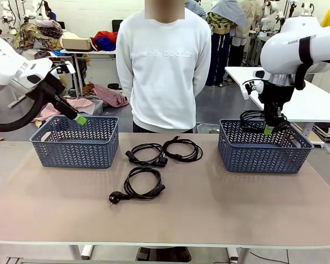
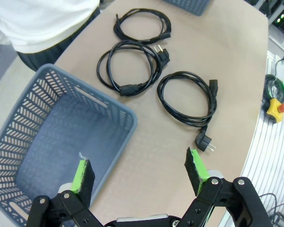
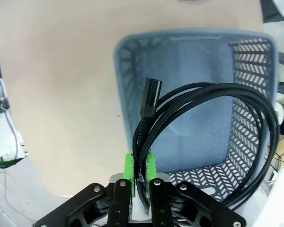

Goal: Organize the cables according to human instructions.
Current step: Pick up a bundle of cables and place it in the basket indicated by the human.

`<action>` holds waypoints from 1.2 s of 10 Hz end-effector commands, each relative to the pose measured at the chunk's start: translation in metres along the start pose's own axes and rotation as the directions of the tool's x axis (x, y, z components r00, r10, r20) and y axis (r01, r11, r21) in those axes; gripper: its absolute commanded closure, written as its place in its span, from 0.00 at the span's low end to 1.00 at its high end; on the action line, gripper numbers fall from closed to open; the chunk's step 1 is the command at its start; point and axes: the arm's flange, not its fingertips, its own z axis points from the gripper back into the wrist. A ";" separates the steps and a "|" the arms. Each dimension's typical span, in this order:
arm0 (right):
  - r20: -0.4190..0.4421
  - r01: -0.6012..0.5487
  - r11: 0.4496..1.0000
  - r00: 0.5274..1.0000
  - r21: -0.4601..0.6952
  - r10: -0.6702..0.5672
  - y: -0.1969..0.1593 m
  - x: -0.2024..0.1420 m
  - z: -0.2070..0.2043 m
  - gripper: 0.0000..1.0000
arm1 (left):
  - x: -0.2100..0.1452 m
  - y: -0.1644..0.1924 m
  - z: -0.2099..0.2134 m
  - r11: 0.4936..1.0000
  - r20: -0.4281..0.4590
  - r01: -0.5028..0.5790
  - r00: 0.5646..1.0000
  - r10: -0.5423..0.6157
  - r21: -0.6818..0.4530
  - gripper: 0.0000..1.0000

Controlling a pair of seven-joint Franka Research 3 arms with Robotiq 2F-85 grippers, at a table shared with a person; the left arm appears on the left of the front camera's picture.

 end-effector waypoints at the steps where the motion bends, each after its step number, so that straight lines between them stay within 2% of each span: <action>1: 0.048 -0.038 0.998 0.998 -0.040 0.040 -0.016 -0.001 0.003 0.88 | -0.001 0.000 0.000 1.000 0.033 0.014 0.999 -0.013 -0.014 0.00; 4: 0.050 -0.014 0.999 0.999 -0.034 0.016 -0.032 0.003 -0.012 0.88 | -0.001 0.000 0.000 1.000 0.033 0.014 0.999 -0.013 -0.014 0.00; 10: 0.046 0.010 1.000 0.999 0.019 -0.011 -0.043 0.008 -0.030 0.88 | -0.001 0.000 0.000 1.000 0.033 0.014 0.999 -0.013 -0.014 0.00; 11: 0.048 0.014 1.000 0.999 0.024 -0.015 -0.044 0.008 -0.032 0.70 | -0.001 0.000 0.000 1.000 0.033 0.014 0.999 -0.013 -0.014 0.00; 12: 0.053 0.019 0.999 0.998 0.026 -0.020 -0.044 0.009 -0.031 0.68 | -0.001 0.000 0.000 1.000 0.033 0.014 0.999 -0.013 -0.014 0.00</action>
